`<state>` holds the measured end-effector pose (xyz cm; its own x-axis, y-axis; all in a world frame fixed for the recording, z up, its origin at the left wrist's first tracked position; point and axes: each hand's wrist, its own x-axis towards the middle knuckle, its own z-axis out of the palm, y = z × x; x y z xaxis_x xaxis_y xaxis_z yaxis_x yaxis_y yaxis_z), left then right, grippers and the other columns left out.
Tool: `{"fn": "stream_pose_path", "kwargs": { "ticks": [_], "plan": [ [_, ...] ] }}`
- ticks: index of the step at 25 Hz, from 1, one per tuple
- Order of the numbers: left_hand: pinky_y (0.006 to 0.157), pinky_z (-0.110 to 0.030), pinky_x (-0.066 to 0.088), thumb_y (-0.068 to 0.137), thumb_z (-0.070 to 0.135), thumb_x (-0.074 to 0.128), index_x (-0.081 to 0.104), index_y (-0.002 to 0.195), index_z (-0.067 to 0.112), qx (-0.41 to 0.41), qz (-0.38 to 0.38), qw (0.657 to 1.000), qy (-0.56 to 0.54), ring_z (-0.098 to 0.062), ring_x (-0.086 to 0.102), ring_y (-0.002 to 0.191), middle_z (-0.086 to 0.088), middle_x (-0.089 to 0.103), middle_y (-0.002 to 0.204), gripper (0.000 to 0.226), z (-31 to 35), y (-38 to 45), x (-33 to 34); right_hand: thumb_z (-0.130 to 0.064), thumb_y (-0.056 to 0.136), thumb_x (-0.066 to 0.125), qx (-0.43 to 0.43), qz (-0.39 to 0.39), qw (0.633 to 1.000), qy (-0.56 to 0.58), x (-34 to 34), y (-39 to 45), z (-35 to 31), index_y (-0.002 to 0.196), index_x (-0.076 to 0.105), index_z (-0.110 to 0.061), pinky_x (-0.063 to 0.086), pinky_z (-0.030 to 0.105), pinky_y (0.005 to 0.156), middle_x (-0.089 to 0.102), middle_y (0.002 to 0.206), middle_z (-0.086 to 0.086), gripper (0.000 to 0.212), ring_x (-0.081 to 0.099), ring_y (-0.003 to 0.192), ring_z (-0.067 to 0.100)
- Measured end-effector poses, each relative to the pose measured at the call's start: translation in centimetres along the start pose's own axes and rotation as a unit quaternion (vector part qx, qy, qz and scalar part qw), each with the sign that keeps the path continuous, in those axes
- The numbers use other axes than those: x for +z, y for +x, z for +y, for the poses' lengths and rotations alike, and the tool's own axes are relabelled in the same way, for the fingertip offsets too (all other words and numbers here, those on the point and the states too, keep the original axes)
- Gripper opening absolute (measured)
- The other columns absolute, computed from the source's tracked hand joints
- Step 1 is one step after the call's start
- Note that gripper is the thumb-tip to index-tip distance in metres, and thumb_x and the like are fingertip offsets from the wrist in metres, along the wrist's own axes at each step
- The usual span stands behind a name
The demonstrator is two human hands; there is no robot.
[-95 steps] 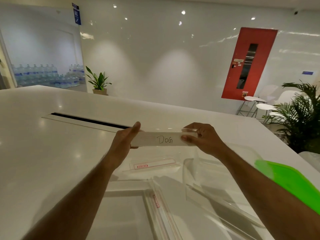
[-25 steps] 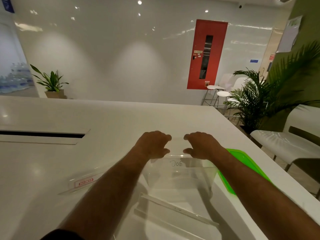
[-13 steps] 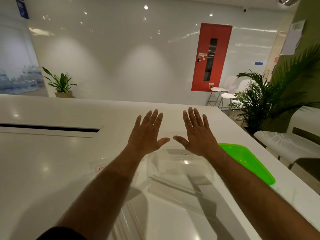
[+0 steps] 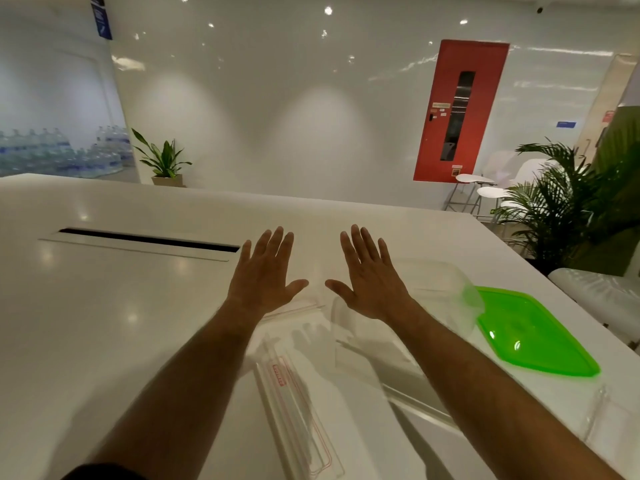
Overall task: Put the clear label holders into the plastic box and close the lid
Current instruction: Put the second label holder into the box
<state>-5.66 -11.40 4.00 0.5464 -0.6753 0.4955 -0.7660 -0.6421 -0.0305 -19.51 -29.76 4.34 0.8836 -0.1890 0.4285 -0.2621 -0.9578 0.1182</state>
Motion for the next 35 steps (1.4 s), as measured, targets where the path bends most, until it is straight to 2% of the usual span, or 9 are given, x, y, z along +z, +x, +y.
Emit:
{"fn": "stream_pose_path", "kwargs": {
  "ticks": [4,10,15,18,21,24,28,33,35],
  "plan": [
    [0.122,-0.052,0.013,0.088,0.07,0.045,0.006,0.157,0.018,-0.042,-0.028,0.999,0.003,-0.029,0.01,0.153,-0.009,0.009,0.167,0.096,-2.9,-1.6,0.8,-0.069,0.094,0.022,-0.043,-0.027,0.999,-0.001,1.5,1.7,-2.9,0.155,-0.012,-0.013,-0.003,0.052,0.123,-0.013,0.164,0.014,0.09,-0.014,0.151,0.032],
    [0.122,-0.048,0.015,0.088,0.069,0.045,0.009,0.157,0.018,-0.065,-0.099,0.993,0.001,-0.027,0.011,0.153,-0.007,0.011,0.167,0.093,-5.4,-2.8,2.8,-0.057,0.099,0.033,-0.099,-0.067,0.993,-0.009,3.5,3.9,-5.9,0.157,-0.001,-0.012,0.001,0.052,0.123,-0.002,0.166,0.016,0.081,-0.004,0.153,0.031],
    [0.11,-0.043,0.038,0.088,0.062,0.056,0.031,0.151,0.019,-0.047,-0.132,0.989,-0.039,-0.025,0.04,0.14,-0.003,0.042,0.154,0.08,-5.7,-3.1,3.7,-0.044,0.099,0.046,-0.121,-0.15,0.981,0.021,5.9,4.5,-7.2,0.155,0.017,-0.012,0.016,0.048,0.121,0.018,0.164,0.015,0.07,0.017,0.151,0.031],
    [0.098,-0.041,0.049,0.088,0.057,0.058,0.047,0.141,0.023,-0.064,-0.145,0.986,-0.049,-0.021,0.054,0.123,0.0,0.059,0.138,0.064,-5.8,-3.1,3.8,-0.037,0.096,0.055,-0.127,-0.159,0.978,0.044,6.4,4.8,-7.4,0.145,0.036,-0.013,0.031,0.046,0.115,0.05,0.146,0.009,0.058,0.048,0.133,0.028],
    [0.089,-0.037,0.054,0.089,0.054,0.059,0.061,0.127,0.025,-0.079,-0.166,0.981,-0.058,-0.018,0.064,0.103,0.002,0.069,0.121,0.048,-5.7,-2.9,3.8,-0.032,0.091,0.059,-0.13,-0.152,0.979,0.025,6.2,5.2,-7.4,0.136,0.046,-0.015,0.049,0.041,0.094,0.066,0.12,0.006,0.05,0.064,0.105,0.027],
    [0.083,-0.036,0.057,0.088,0.047,0.064,0.068,0.116,0.023,-0.096,-0.158,0.979,-0.089,-0.019,0.067,0.088,-0.001,0.073,0.11,0.037,-5.4,-2.7,3.7,-0.027,0.089,0.06,-0.099,-0.159,0.981,0.058,5.9,5.5,-7.3,0.128,0.053,-0.021,0.05,0.034,0.081,0.069,0.109,0.001,0.04,0.066,0.095,0.022],
    [0.069,-0.032,0.054,0.091,0.037,0.062,0.07,0.095,0.018,-0.073,-0.144,0.983,-0.091,-0.022,0.065,0.076,-0.005,0.075,0.1,0.021,-5.1,-2.8,3.5,-0.016,0.084,0.062,-0.085,-0.171,0.978,0.079,5.4,5.4,-7.4,0.111,0.062,-0.021,0.053,0.033,0.076,0.072,0.099,-0.001,0.027,0.067,0.086,0.022],
    [0.065,-0.029,0.047,0.092,0.038,0.061,0.071,0.091,0.019,-0.057,-0.119,0.987,-0.093,-0.02,0.062,0.073,-0.002,0.074,0.091,0.022,-5.1,-3.1,2.9,-0.009,0.082,0.062,-0.064,-0.162,0.981,0.08,4.7,4.9,-7.3,0.106,0.065,-0.023,0.043,0.027,0.061,0.072,0.093,-0.006,0.028,0.062,0.076,0.016],
    [0.064,-0.028,0.044,0.093,0.039,0.06,0.071,0.092,0.02,-0.046,-0.11,0.989,-0.087,-0.021,0.063,0.075,-0.001,0.075,0.093,0.022,-5.1,-3.2,2.6,-0.008,0.083,0.06,-0.062,-0.158,0.982,0.086,4.4,4.6,-7.3,0.105,0.065,-0.023,0.041,0.026,0.062,0.072,0.093,-0.006,0.027,0.061,0.074,0.016]
  ]
}}
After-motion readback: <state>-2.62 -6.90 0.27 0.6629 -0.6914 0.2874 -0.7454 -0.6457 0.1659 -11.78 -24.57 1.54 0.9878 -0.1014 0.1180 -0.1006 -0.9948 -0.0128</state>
